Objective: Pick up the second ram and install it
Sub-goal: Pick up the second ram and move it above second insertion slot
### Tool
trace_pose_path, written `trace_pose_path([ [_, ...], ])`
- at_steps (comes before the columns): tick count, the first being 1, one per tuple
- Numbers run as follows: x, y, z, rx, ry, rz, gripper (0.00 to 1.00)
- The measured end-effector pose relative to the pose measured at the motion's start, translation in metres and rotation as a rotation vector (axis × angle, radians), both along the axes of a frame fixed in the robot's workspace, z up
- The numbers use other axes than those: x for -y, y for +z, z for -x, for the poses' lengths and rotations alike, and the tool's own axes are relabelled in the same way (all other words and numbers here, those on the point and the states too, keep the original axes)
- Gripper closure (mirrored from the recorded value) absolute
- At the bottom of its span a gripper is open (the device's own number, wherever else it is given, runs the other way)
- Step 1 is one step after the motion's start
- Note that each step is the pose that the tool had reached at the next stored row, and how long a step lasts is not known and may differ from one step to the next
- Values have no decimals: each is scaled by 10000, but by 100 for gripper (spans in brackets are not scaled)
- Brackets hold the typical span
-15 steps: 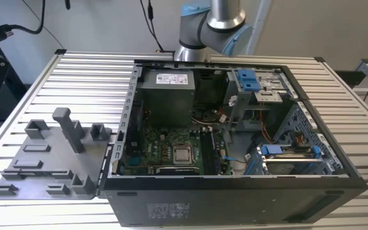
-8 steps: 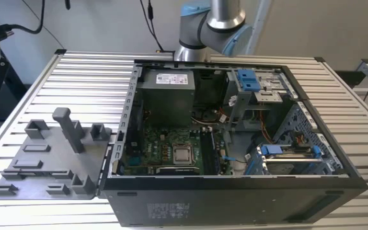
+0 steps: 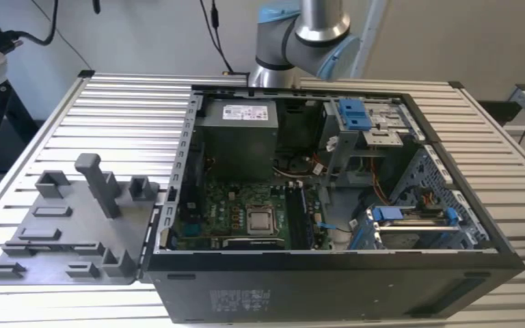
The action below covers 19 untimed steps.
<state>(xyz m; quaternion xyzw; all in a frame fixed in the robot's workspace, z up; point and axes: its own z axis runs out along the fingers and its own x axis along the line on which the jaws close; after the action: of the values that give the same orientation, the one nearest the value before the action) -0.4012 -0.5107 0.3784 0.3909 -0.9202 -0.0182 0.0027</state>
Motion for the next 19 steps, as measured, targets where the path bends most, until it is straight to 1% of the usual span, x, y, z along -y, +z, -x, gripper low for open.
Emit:
trace_pose_path([
  [2,-1,-2,1,0,281,14,89],
  [8,0,-9,1,-1,1334,50,89],
  [19,-1,-23,1,3,3341,74,89],
])
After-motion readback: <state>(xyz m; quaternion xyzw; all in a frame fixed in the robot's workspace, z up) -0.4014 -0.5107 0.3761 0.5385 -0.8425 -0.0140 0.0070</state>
